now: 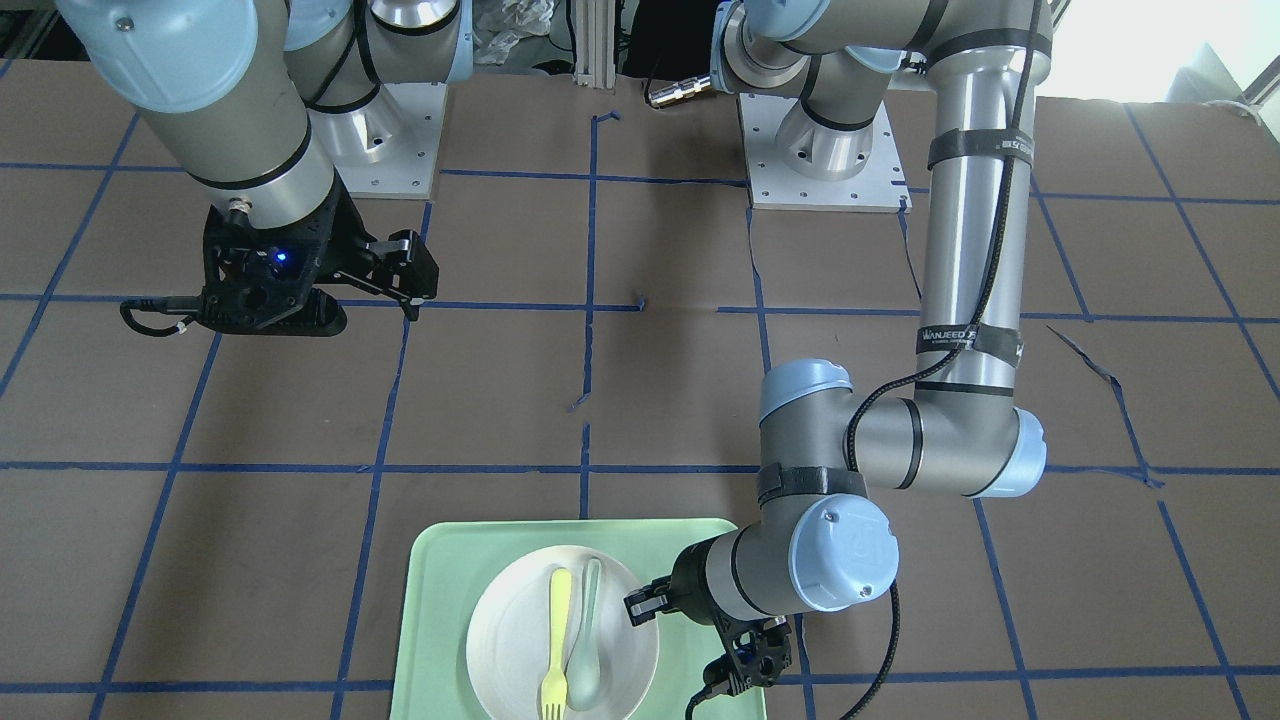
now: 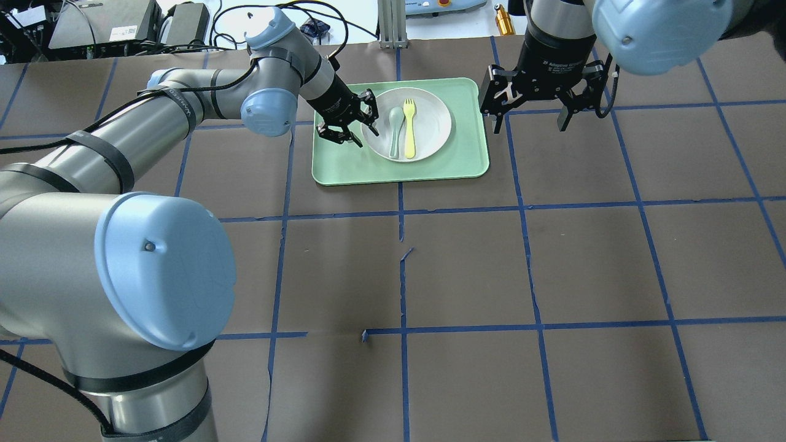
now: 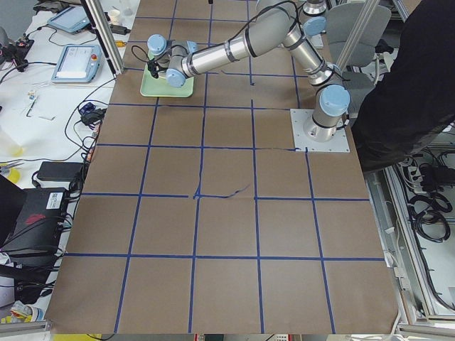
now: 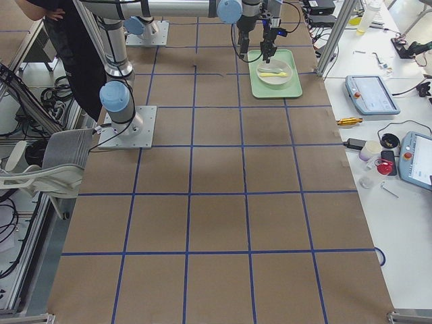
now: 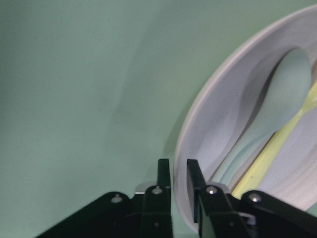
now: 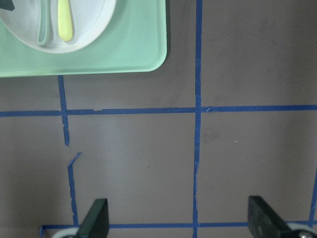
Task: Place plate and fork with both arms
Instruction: 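Release the plate and raise the left gripper while the right gripper moves over the plate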
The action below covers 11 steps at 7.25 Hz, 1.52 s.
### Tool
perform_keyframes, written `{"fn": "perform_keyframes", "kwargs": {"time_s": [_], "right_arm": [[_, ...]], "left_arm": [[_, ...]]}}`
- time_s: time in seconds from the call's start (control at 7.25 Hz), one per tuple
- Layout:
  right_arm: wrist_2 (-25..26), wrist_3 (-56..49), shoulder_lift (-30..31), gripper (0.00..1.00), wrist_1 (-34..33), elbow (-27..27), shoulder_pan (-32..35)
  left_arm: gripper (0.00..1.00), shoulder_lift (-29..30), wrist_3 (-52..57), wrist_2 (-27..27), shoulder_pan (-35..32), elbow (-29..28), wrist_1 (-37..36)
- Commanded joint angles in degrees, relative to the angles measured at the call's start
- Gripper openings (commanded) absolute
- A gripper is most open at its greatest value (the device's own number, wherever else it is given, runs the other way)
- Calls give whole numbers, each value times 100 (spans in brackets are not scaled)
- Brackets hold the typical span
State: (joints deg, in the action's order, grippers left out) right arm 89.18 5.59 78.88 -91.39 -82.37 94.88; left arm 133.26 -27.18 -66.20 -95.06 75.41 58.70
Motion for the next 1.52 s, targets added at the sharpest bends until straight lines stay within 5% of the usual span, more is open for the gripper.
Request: {"fn": "perform_keyframes", "kwargs": {"time_s": [0.0, 0.28, 0.55, 0.83, 1.38], "right_arm": [[-67, 73, -493, 100, -875, 220, 21], [-85, 467, -1249, 88, -1554, 650, 65], [-356, 556, -1838, 75, -2194, 802, 196], [-375, 933, -2393, 59, -2952, 819, 381], [-375, 943, -3071, 64, -3086, 1100, 724]], "left_arm": [[100, -483, 525, -451, 153, 132, 18], [100, -1123, 2418, -1820, 530, 299, 1260], [100, -1774, 3522, -2614, 1049, 308, 2308], [100, -2075, 3754, -2609, 1410, 526, 2471], [100, -2322, 3922, -2599, 1429, 1046, 2330]]}}
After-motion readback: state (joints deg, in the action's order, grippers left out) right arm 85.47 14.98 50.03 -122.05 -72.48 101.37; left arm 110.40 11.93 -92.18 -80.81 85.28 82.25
